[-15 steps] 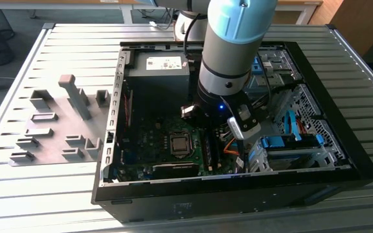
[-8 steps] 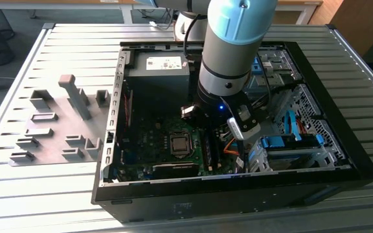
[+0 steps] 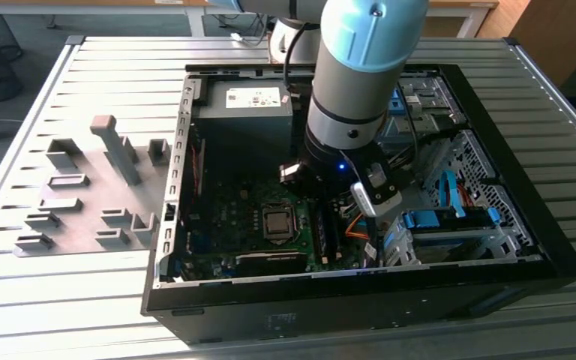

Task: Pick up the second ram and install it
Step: 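Insert the second ram into the second slot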

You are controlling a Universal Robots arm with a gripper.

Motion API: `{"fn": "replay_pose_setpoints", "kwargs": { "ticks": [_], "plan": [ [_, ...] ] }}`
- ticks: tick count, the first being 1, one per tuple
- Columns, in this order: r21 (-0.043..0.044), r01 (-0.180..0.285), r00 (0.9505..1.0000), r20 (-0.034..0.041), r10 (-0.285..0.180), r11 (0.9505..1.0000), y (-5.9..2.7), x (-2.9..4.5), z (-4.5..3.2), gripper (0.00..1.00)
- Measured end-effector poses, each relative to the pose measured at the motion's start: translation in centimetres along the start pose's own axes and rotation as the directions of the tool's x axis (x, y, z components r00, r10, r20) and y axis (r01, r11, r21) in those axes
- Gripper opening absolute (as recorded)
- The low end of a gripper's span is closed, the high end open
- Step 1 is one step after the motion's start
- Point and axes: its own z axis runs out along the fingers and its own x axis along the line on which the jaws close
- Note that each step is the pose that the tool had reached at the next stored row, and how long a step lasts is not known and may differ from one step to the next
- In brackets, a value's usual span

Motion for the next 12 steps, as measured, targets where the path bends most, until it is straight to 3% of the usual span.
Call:
{"fn": "replay_pose_setpoints", "kwargs": {
  "ticks": [12],
  "plan": [
    [0.0009,0.009,1.0,-0.0004,-0.009,1.0,-0.01,-0.05,0.34,0.14]
  ]
}}
